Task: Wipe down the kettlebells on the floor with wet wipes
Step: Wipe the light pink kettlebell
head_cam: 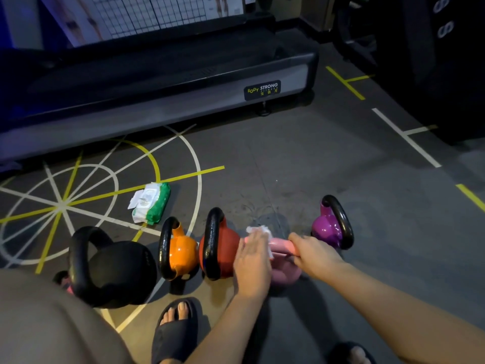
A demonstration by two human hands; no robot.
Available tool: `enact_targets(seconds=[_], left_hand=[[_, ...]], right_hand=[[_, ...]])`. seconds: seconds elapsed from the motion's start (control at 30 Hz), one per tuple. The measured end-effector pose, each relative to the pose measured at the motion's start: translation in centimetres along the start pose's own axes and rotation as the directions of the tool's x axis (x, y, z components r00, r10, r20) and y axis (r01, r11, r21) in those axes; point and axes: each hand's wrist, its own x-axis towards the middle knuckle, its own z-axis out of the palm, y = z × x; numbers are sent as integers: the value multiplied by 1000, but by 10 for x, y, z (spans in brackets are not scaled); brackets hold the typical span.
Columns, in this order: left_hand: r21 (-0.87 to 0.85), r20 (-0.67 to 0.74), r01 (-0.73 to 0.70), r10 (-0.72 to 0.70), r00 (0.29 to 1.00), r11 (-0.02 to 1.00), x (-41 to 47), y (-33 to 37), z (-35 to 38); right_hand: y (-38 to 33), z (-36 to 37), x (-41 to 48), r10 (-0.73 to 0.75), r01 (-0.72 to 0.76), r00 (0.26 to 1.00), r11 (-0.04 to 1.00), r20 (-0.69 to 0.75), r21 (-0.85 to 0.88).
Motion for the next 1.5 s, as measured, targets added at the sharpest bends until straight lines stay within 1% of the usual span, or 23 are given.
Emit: enact_targets(seconds=[0.07,0.13,0.2,0.27,0.3,0.37,0.5,0.57,0.63,0.73,0.77,0.87,0.93,1.03,1.13,1.17,1.23,1.27,1.3,1.33,1.4,1.47,1.5], left_hand=[[37,0,-79,79,997,996,4,4,3],[43,5,-50,50,999,998,10,-2,1],[32,53,93,-94,994,995,16,-6,-11],[-42,111,335,-329,938,941,23,-10,-17],[-56,133,406,-397,908,912,23,-12,-16],[-74,161,390,-375,913,918,22,-5,-17],[-196,172,141,-108,979,970,6,19,3],[-184,163,81,-51,985,980,5,21,11],[-192,138,149,-124,983,970,8,16,12],[-75,238,412,-385,892,908,20,9,9],[-106,241,418,-385,891,902,19,11,6],[-236,139,271,-244,960,933,6,2,20],[-312,143,268,-234,962,911,-3,-5,19],[-403,201,450,-403,893,797,2,-16,30],[-456,439,644,-474,763,615,7,-23,48],[-503,471,678,-488,735,536,8,-20,49],[-661,425,651,-529,735,373,7,-11,42],[-758,370,584,-546,752,291,5,-4,35],[-820,316,512,-544,777,255,5,3,26],[-850,261,447,-515,816,277,7,10,17],[-779,160,376,-421,893,502,10,11,19],[-583,153,420,-413,897,695,14,-1,28],[-468,229,490,-435,871,735,15,-9,36]], right_hand=[[-1,-2,2,5,-5,1000,1000,27,-24],[-3,-3,3,17,-14,999,998,36,-66],[-8,-4,3,38,-35,999,994,31,-99],[-9,-7,0,63,-59,997,990,33,-129],[-9,-8,-2,73,-68,997,988,35,-136],[-6,-10,-7,100,-95,995,986,30,-140],[10,-12,-18,184,-178,982,971,27,-162],[20,-14,-19,198,-192,980,969,27,-155],[24,-14,-19,204,-197,979,968,25,-157],[20,-8,-14,222,-214,974,968,47,-135],[19,-6,-11,223,-215,972,971,69,-104],[21,-4,-5,221,-224,967,975,128,12],[22,-2,-4,204,-214,970,975,131,67],[25,2,-4,194,-208,973,972,125,105],[28,7,-3,194,-202,976,976,100,78],[28,8,-3,190,-196,978,978,88,68],[30,9,-2,178,-183,981,981,73,65],[30,10,-2,174,-179,982,981,67,71],[31,11,-2,172,-177,983,981,63,74],[31,11,-1,172,-175,984,982,55,69],[31,11,-1,178,-180,983,982,46,59],[29,10,-1,186,-189,981,980,61,54],[27,9,-1,192,-195,979,980,66,44]])
